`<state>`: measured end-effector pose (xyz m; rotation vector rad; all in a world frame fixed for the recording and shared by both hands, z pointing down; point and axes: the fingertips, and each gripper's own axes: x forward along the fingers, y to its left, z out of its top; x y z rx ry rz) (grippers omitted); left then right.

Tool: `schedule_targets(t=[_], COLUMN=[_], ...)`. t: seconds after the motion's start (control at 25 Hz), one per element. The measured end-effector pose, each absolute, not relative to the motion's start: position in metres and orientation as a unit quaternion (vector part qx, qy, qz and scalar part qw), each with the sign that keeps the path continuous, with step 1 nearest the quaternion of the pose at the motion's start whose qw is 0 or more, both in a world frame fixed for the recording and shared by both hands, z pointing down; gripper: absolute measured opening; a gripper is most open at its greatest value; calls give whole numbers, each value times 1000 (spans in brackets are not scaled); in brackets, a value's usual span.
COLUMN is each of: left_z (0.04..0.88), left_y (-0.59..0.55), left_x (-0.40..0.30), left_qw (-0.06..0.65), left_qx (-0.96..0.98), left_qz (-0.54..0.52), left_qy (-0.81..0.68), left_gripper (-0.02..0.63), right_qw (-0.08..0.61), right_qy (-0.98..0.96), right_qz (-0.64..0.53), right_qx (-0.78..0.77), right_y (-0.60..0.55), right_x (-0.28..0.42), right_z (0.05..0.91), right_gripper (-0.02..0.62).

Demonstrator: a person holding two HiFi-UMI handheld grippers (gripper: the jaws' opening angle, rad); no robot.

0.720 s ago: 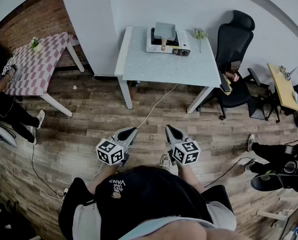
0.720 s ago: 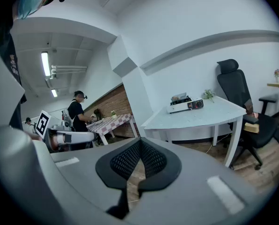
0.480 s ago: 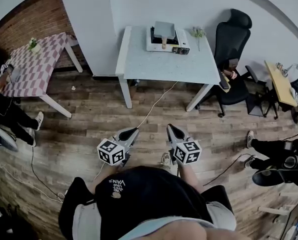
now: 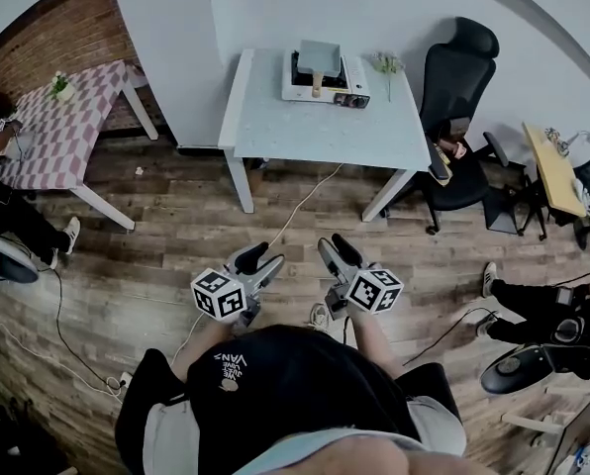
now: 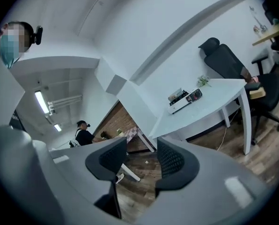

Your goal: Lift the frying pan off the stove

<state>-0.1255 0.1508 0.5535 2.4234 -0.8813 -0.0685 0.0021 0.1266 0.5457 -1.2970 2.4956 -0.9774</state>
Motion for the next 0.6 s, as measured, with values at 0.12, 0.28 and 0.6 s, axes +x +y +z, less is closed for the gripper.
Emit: schedule_targets(t=[0.12, 0.28, 0.6], left_z=[553, 550, 549], left_y=[135, 108, 76], left_x=[-106, -74, -28], left_qw=[275, 283, 293], left_qx=[897, 883, 856], left_qz=[-25, -43, -84], left_qy=[-344, -371, -418], left_gripper=[210, 225, 232], right_qw=[69, 53, 30], right_qy=[841, 854, 872], right_qz=[-327, -331, -331], right_qx=[-425, -399, -359], right_y=[111, 85, 49], right_x=[21, 54, 103], right_z=[545, 543, 546], right_gripper=[198, 198, 198])
